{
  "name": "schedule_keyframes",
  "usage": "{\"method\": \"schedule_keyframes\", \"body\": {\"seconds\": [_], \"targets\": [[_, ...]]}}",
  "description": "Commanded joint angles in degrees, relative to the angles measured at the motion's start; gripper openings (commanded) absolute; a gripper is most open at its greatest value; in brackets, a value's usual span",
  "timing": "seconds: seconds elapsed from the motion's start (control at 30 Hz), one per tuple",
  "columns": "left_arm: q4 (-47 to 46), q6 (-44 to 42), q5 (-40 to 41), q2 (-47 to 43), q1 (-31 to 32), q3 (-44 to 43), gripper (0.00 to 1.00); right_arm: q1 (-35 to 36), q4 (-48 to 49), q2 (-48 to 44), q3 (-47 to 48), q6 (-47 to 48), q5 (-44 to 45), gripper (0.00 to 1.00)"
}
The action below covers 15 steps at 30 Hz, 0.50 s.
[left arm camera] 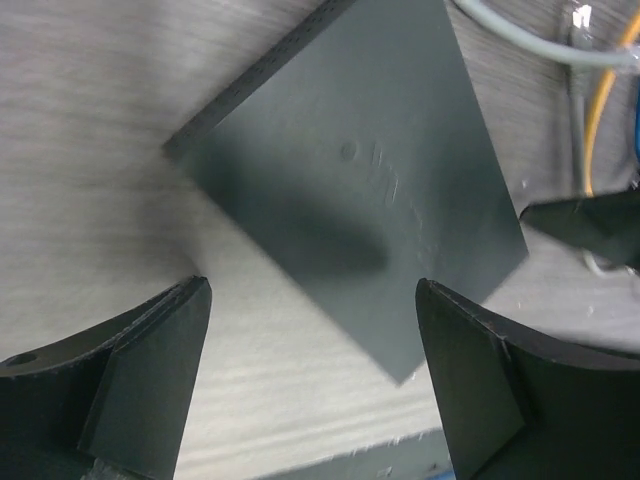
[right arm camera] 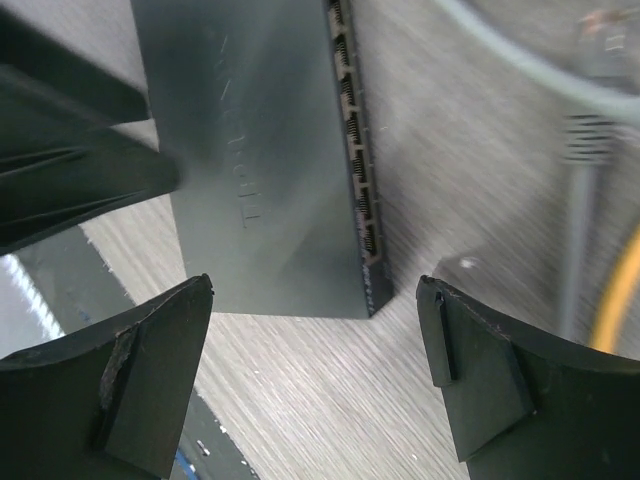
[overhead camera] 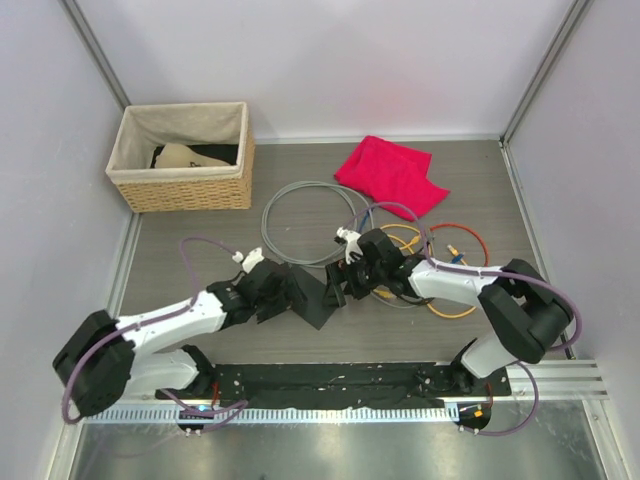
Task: Insert the plug into the switch port
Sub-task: Adjust the switch port at the center of the board.
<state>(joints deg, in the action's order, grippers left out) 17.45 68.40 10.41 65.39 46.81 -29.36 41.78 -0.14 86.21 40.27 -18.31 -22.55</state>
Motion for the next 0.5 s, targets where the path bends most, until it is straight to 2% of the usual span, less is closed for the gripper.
{"method": "schedule_keyframes", "body": {"seconds": [0.0,0.13,0.23,0.37,0.47], "targets": [[-9.10,-0.72,1.72,7.54,-1.01,-5.43,0.87,1.54,6.99,1.67,-0.62,-1.91,-6.63,0.92],[-10.15,-2.74,-0.82,13.62,-6.19,-8.34,0.86,4.88,12.17,1.59,-3.09,-5.77,-8.04,0.92],[-11.30,-6.69,-4.17,17.92,-13.90,-11.49,0.86,7.51,19.20,3.16,-3.97,-9.90,-7.69,0.92],[-8.15,-12.58,-8.20,24.52,-19.90,-20.53,0.88,10.95,29.64,9.13,-1.61,-13.24,-7.34,0.92],[-5.17,-16.27,-9.97,26.46,-22.81,-25.02,0.89,11.13,33.44,12.75,0.68,-14.82,-5.94,0.90]]}}
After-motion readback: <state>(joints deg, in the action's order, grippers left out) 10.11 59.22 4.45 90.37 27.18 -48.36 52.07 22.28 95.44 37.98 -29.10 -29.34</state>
